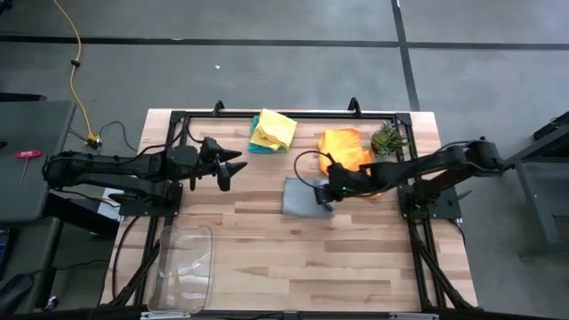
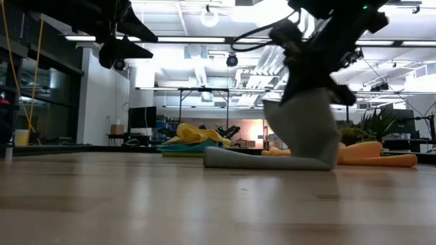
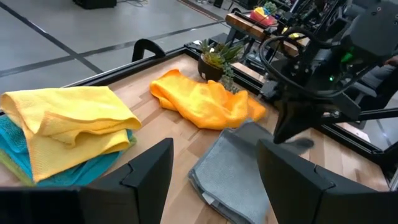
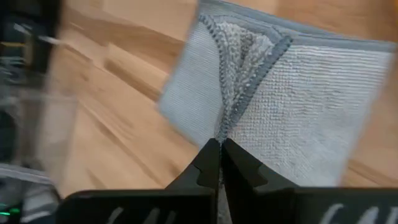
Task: Fold microfiber towels
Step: Fold the gray microfiber towel
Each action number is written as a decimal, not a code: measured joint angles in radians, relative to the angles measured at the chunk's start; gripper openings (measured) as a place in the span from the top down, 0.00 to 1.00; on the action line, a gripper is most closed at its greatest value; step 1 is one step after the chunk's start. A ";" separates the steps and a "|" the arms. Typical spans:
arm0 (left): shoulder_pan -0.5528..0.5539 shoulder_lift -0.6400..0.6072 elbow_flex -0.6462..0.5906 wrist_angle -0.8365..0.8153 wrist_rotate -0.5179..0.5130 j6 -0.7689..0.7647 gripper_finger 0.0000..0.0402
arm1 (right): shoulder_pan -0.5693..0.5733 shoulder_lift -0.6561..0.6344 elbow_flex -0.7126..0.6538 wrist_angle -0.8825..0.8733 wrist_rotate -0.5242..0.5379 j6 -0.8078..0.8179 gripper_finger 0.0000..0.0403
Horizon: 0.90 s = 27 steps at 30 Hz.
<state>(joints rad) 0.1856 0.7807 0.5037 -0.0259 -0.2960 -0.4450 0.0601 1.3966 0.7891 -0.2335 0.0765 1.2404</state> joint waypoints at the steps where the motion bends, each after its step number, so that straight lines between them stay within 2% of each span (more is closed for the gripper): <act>1: 0.000 0.000 0.000 0.000 -0.002 0.000 0.46 | 0.000 0.019 0.000 0.037 0.001 0.015 1.00; 10: 0.000 0.000 0.000 0.000 -0.009 0.002 0.46 | 0.000 0.147 0.001 0.308 0.103 0.152 1.00; 19: 0.000 0.000 0.000 0.000 -0.033 0.003 0.46 | 0.000 0.262 0.001 0.440 0.129 0.253 1.00; 27: 0.000 0.046 0.000 -0.014 -0.031 0.003 0.46 | 0.000 0.378 0.001 0.684 0.159 0.331 1.00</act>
<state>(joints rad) 0.1856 0.8271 0.5037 -0.0402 -0.3273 -0.4423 0.0601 1.7750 0.7898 0.4506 0.2354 1.5718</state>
